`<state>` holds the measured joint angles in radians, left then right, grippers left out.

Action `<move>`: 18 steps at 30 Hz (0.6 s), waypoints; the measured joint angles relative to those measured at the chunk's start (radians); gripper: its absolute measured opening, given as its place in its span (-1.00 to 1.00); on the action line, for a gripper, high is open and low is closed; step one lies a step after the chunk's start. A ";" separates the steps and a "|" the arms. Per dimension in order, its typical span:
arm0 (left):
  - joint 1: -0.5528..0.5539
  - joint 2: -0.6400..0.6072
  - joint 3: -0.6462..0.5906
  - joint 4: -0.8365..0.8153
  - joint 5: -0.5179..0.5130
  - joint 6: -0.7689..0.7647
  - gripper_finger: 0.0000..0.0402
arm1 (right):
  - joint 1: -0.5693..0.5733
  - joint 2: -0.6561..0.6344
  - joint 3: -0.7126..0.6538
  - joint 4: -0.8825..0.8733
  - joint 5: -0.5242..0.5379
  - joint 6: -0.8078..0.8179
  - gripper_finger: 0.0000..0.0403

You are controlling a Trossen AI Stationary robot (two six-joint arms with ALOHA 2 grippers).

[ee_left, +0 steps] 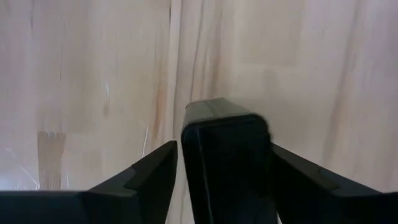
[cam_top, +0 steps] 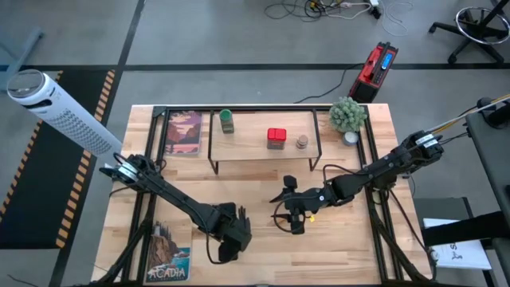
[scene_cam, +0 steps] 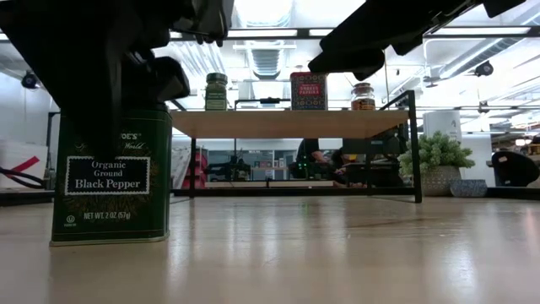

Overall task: Shelf spices
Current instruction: Put the green seasoning can on the shelf

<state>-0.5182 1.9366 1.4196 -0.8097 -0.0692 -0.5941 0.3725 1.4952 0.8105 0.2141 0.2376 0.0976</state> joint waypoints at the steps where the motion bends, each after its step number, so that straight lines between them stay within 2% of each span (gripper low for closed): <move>1: 0.000 0.000 -0.006 0.004 0.000 0.000 0.07 | 0.000 0.000 0.000 0.000 0.000 0.000 -0.01; 10: 0.000 0.000 -0.041 0.018 0.000 -0.006 -0.04 | 0.000 0.000 0.000 0.000 0.000 0.000 -0.01; 18: 0.000 0.000 -0.041 0.035 0.001 -0.006 -0.26 | 0.000 0.000 0.000 0.000 0.000 0.000 -0.01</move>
<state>-0.5179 1.9369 1.3781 -0.7750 -0.0681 -0.6006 0.3727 1.4952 0.8104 0.2141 0.2375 0.0977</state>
